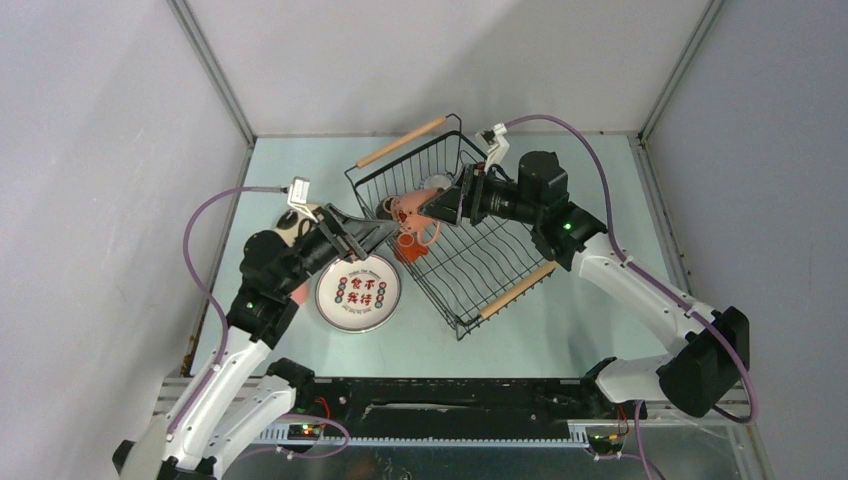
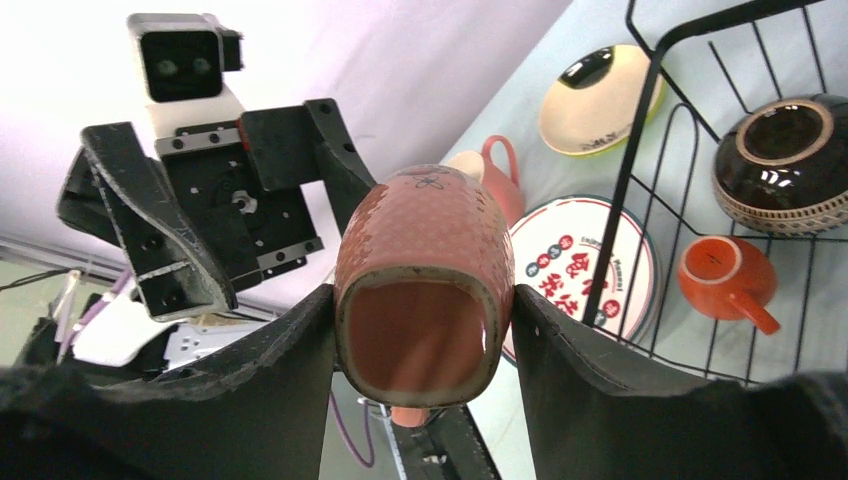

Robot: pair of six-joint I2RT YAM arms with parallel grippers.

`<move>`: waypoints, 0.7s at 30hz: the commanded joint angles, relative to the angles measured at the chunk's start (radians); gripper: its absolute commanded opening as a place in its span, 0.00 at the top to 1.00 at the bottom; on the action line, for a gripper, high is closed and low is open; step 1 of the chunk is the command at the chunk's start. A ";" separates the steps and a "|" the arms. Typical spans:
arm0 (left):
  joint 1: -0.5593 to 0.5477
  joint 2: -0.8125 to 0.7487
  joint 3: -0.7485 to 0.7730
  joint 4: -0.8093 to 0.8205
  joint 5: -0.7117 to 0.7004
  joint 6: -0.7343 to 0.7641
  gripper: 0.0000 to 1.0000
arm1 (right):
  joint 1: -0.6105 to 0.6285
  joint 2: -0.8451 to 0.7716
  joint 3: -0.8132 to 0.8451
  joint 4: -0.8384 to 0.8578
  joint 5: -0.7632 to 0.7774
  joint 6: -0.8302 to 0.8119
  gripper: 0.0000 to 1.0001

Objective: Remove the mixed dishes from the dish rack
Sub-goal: Place the cup at the corner of the board.

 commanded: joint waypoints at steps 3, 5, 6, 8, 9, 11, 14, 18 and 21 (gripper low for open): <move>-0.027 -0.016 -0.057 0.236 -0.027 -0.130 0.04 | 0.022 -0.061 -0.032 0.242 -0.060 0.114 0.89; -0.033 -0.021 -0.071 0.266 -0.040 -0.147 0.07 | 0.022 -0.066 -0.054 0.289 -0.069 0.145 0.89; -0.034 -0.025 -0.077 0.285 -0.042 -0.159 0.08 | 0.022 -0.065 -0.064 0.312 -0.073 0.163 0.89; -0.039 -0.028 -0.087 0.318 -0.047 -0.176 0.12 | 0.024 -0.063 -0.075 0.337 -0.084 0.184 0.89; -0.041 -0.030 -0.090 0.340 -0.050 -0.181 0.16 | 0.026 -0.063 -0.081 0.344 -0.088 0.189 0.89; -0.046 -0.038 -0.100 0.374 -0.055 -0.197 0.22 | 0.029 -0.063 -0.093 0.362 -0.090 0.206 0.89; -0.052 -0.042 -0.112 0.407 -0.061 -0.219 0.37 | 0.034 -0.064 -0.107 0.384 -0.092 0.219 0.89; -0.062 -0.040 -0.119 0.439 -0.055 -0.242 0.53 | 0.039 -0.070 -0.137 0.415 -0.089 0.239 0.88; -0.069 -0.037 -0.123 0.470 -0.055 -0.262 0.62 | 0.045 -0.071 -0.152 0.425 -0.087 0.247 0.88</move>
